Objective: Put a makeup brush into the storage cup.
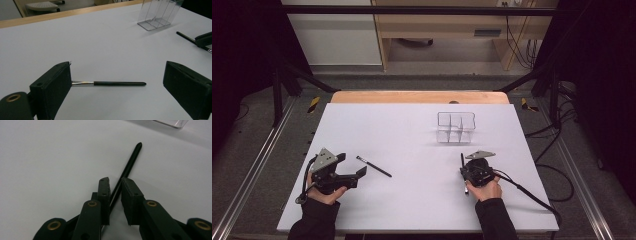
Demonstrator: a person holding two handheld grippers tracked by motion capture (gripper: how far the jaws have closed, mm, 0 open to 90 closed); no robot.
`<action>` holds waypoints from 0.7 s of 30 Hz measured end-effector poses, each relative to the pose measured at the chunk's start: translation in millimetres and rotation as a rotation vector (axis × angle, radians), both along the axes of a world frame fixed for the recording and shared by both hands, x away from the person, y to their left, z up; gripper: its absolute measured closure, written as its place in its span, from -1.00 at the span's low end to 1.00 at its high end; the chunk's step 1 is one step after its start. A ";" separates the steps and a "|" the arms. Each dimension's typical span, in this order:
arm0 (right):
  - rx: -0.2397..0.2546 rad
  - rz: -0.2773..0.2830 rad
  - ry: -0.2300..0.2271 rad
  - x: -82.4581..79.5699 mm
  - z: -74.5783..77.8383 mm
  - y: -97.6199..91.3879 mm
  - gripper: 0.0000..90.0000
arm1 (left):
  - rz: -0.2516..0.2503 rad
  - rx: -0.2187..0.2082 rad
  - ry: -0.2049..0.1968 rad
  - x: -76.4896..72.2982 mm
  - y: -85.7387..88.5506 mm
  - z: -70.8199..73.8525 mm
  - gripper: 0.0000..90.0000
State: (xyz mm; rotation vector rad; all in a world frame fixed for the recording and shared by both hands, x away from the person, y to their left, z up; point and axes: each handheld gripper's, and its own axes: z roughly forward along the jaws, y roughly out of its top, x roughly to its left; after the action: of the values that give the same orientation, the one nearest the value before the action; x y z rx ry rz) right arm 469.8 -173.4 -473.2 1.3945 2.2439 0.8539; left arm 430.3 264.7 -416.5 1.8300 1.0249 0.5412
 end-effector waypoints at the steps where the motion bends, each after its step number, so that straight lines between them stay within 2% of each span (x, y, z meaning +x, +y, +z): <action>1: 0.000 0.003 -0.001 0.0 0.0 -0.1 0.74 | -0.001 0.001 -0.001 -0.1 -0.1 0.1 -0.84; 5: 0.028 0.043 0.018 0.6 0.8 -0.5 0.81 | -0.002 0.003 -0.001 -0.1 -0.5 0.0 -0.84; 15: 0.013 0.100 0.012 -2.1 0.8 4.3 0.83 | -0.004 0.004 0.000 0.0 -0.9 -0.4 -0.84; 18: -0.009 0.106 0.000 -3.3 0.7 4.2 0.71 | -0.004 0.005 0.001 0.0 -1.1 -0.5 -0.84; 21: -0.027 0.108 0.002 -5.7 1.4 3.7 0.70 | -0.005 0.006 0.003 0.3 -1.2 -0.8 -0.84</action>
State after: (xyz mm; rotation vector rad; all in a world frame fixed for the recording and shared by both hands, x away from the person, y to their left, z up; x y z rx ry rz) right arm 464.1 -169.7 -471.7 1.2722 2.3419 0.8532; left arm 430.6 263.5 -417.3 1.8391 1.0214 0.5387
